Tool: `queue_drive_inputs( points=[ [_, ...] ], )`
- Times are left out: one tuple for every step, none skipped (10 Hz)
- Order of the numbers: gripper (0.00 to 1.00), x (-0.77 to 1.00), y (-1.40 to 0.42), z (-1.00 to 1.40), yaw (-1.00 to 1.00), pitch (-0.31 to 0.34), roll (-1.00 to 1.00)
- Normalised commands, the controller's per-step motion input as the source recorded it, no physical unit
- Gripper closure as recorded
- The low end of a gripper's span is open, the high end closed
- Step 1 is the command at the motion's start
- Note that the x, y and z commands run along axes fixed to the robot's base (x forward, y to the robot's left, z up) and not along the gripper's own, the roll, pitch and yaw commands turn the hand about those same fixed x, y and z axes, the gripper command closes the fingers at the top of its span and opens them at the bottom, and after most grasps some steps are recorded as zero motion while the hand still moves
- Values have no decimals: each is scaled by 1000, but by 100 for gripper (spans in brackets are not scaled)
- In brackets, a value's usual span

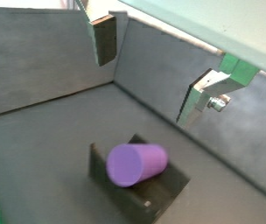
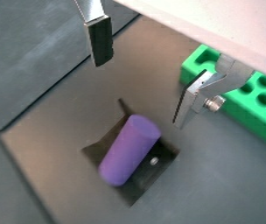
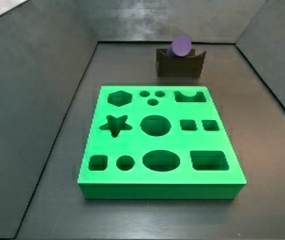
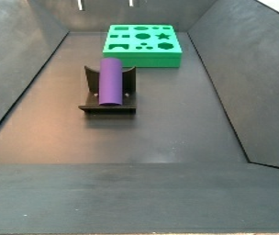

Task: Pick up the round object. Move up. Place the round object on the fixture. Regrasp the round object. Move to above the board. Insert the round object.
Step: Regrasp the round object.

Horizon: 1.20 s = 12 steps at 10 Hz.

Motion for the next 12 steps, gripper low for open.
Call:
queue_drive_inputs(
  points=[
    [0,62,-28,-19,41,51,1000],
    [0,68,-29,-18,44,60,1000],
    [0,90,-33,-22,54,87,1000],
    [0,98,-35,-23,59,101,1000],
    [0,111,-39,-19,76,133,1000],
    [0,119,-43,-20,94,159,1000],
    [0,130,-45,-26,132,195,1000],
    [0,137,-48,-23,158,214,1000],
    [0,152,-49,-27,191,201,797],
    [0,162,-54,-28,209,181,619],
    [0,181,-54,-28,227,148,387],
    [0,186,-44,-19,232,130,303]
  ],
)
